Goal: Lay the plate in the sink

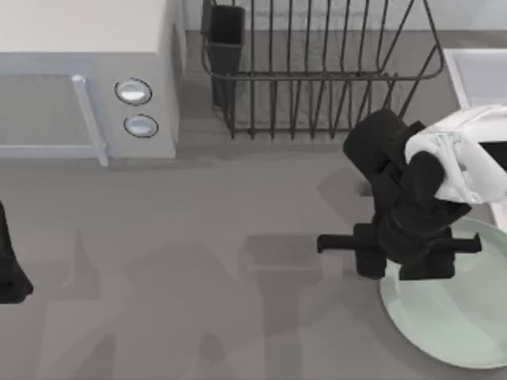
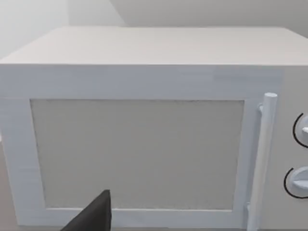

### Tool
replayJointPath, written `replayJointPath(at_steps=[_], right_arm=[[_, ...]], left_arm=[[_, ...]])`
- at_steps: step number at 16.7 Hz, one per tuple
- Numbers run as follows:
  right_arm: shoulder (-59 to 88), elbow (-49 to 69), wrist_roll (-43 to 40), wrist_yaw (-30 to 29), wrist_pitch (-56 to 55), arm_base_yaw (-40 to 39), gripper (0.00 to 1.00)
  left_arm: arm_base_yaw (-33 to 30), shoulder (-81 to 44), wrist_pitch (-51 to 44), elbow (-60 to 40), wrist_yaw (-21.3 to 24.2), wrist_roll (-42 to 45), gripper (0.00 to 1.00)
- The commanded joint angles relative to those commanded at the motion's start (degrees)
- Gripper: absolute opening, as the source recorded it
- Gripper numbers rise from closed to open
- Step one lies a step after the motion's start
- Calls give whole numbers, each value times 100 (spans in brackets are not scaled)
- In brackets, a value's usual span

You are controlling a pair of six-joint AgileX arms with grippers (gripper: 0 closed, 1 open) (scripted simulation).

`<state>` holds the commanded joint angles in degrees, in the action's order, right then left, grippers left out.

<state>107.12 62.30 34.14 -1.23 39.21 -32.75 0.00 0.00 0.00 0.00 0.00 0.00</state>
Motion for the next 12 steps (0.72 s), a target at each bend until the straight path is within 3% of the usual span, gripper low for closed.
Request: replayJointPath(at_steps=[5,12], right_arm=[[86,945,26,0,951,-25,0],[27,4088,4,4,4243,-3,0]], left_arm=[[0,0,0,0,0,0,100],[0,0,0,0,0,0,100]])
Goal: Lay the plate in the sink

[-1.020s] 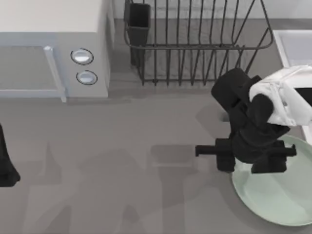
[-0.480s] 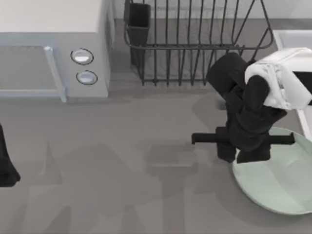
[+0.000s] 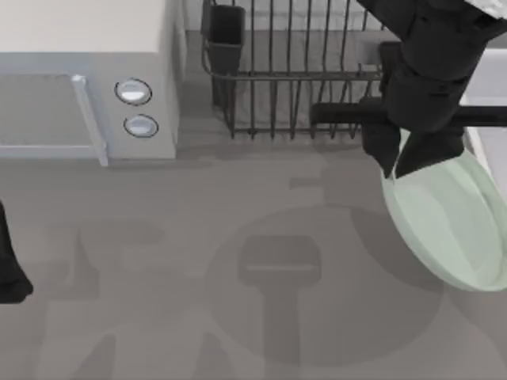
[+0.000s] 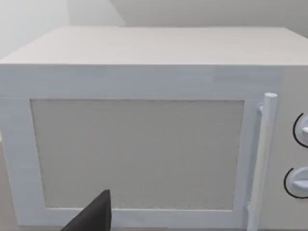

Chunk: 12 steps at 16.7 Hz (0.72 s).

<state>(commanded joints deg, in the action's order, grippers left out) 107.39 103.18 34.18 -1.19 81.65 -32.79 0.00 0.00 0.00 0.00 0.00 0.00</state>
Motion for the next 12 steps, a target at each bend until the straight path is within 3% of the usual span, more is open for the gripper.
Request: replayJointPath(at_steps=[5,12], right_arm=[[-183,1419,-60,4,1446,58,0],[-190,1568,-77,6,1589,53,0]], left_arm=[[0,0,0,0,0,0,100],[0,0,0,0,0,0,100]])
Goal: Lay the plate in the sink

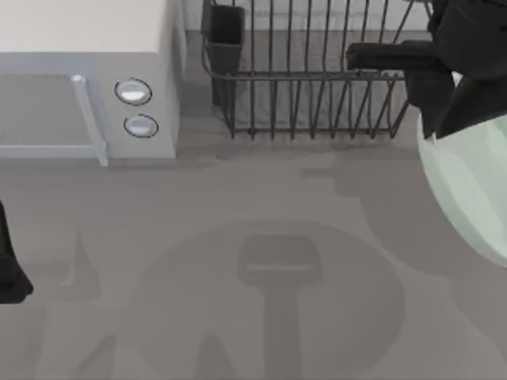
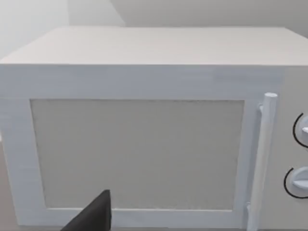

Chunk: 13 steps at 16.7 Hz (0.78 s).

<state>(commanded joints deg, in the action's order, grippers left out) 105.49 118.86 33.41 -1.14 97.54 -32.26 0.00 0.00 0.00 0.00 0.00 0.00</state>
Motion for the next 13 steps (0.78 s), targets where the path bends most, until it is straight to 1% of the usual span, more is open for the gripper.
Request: replayJointPath(at_steps=[2,5,11,13], right_arm=[[200,196,-176,3,32,178,0],[956,937,-760,12,132,766,0],[3642,3434,-2498,39,298,2519,0],[4323,4095,-3054,48,312,3081,0]], left_arm=[[0,0,0,0,0,0,100],[0,0,0,0,0,0,100],[0,0,0,0,0,0,100],[0,0,0,0,0,0,100]])
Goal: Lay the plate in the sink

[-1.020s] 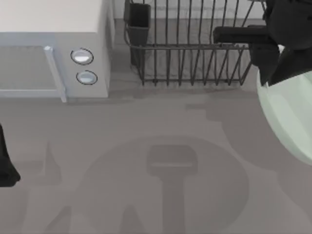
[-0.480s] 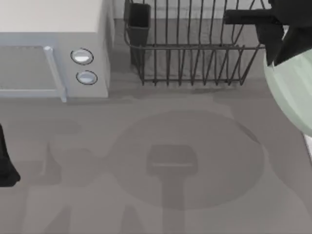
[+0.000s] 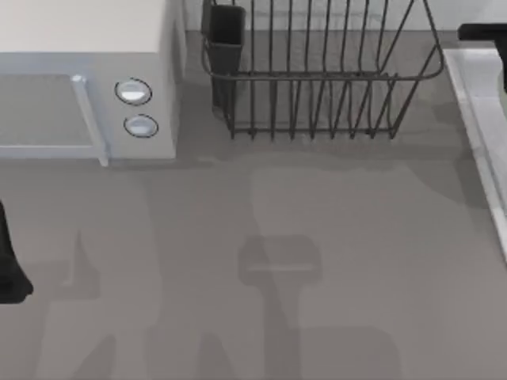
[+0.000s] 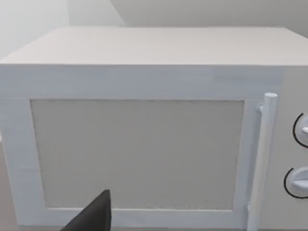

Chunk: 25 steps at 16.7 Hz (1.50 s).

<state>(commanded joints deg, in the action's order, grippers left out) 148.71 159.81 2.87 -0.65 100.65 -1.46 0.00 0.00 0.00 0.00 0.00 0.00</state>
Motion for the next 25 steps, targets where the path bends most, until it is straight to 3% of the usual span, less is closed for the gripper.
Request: replayJointPath(at_steps=[3,8,21,25], right_arm=[[572,556,-538,9,5,539,0],[655,638,-619,11,5,620,0],[655,638,-619,11,5,620,98],[655,638,-619,11,5,620,100]], left_arm=[[0,0,0,0,0,0,100],[0,0,0,0,0,0,100],[0,0,0,0,0,0,100],[0,0,0,0,0,0,100]])
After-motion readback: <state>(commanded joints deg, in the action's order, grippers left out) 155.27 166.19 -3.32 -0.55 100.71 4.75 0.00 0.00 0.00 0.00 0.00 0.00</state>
